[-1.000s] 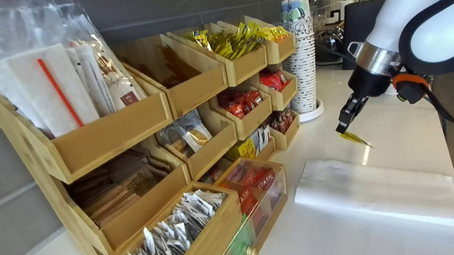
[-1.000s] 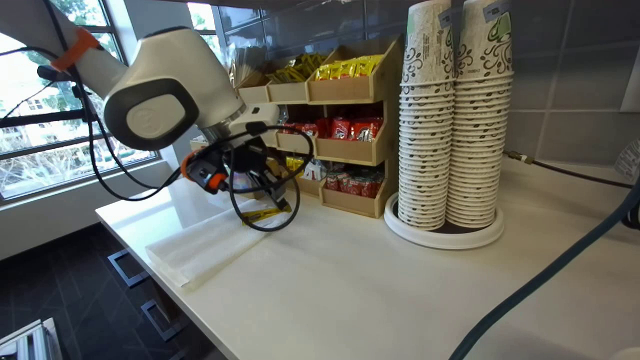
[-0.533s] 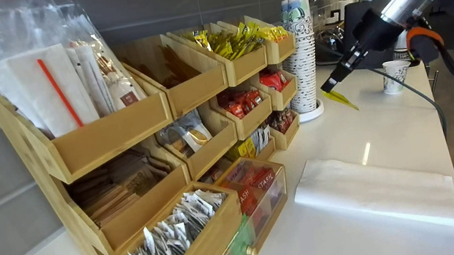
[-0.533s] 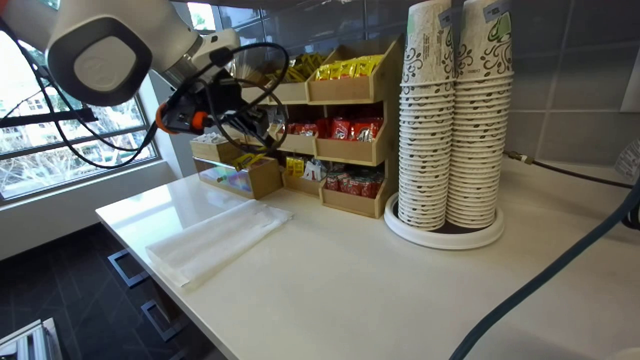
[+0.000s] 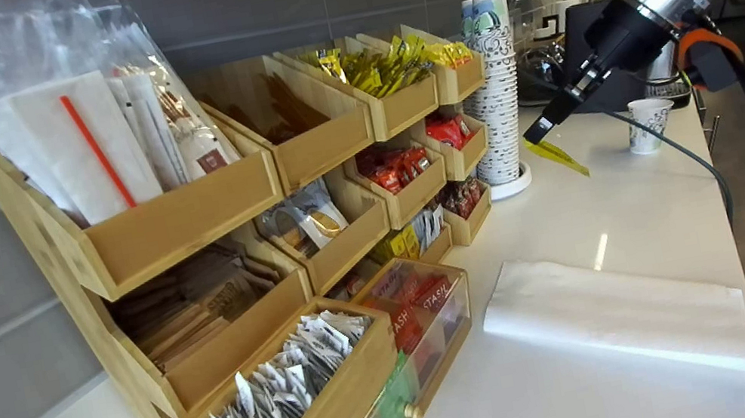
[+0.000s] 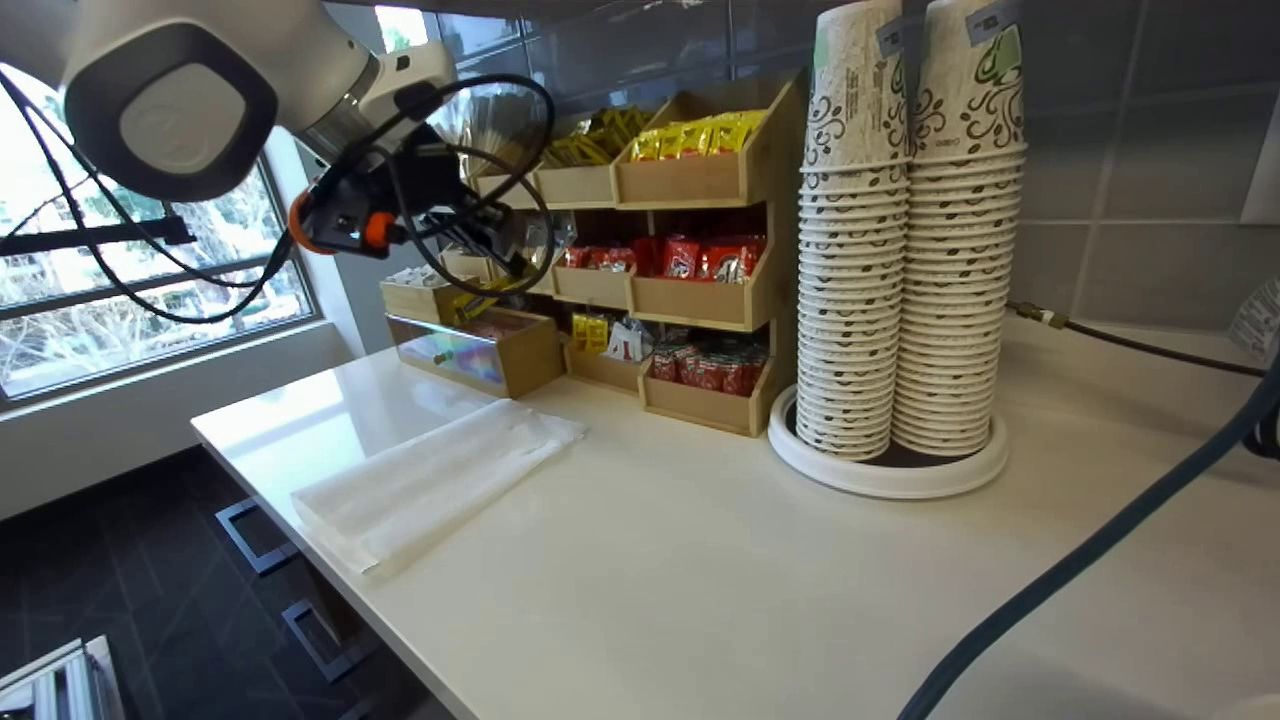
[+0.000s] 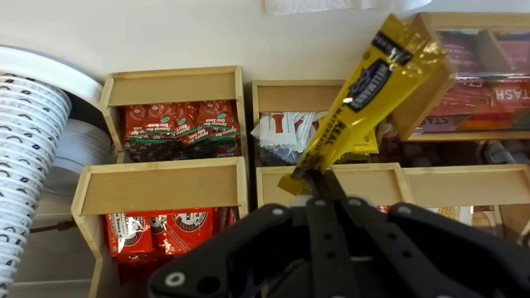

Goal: Pick up the yellow package and place it in the top most second left rack

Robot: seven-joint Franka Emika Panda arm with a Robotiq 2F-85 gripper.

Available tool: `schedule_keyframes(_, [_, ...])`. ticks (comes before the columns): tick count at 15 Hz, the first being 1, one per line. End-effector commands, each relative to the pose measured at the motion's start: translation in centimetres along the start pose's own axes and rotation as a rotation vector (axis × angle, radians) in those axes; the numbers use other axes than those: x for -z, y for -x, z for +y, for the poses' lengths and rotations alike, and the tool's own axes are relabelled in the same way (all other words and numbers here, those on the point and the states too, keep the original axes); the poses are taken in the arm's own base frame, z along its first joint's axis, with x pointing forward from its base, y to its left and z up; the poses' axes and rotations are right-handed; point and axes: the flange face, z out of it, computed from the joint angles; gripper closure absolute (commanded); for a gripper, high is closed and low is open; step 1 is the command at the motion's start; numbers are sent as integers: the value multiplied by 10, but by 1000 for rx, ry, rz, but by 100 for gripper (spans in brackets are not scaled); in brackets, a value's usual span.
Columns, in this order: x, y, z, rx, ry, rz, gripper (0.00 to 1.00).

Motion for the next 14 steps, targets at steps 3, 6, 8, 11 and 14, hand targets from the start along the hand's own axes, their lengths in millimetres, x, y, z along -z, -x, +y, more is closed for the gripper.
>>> schedule_keyframes(3, [11,-26,-11,108,10,106,100])
schedule_keyframes(6, [21,-45,-20,194,17,206,100])
schedule_keyframes(8, [26,-57,-30,253,18,281,100])
schedule_keyframes(11, [35,-73,-47,311,0,398,100])
schedule_keyframes(14, [44,-86,-61,337,-36,487,100])
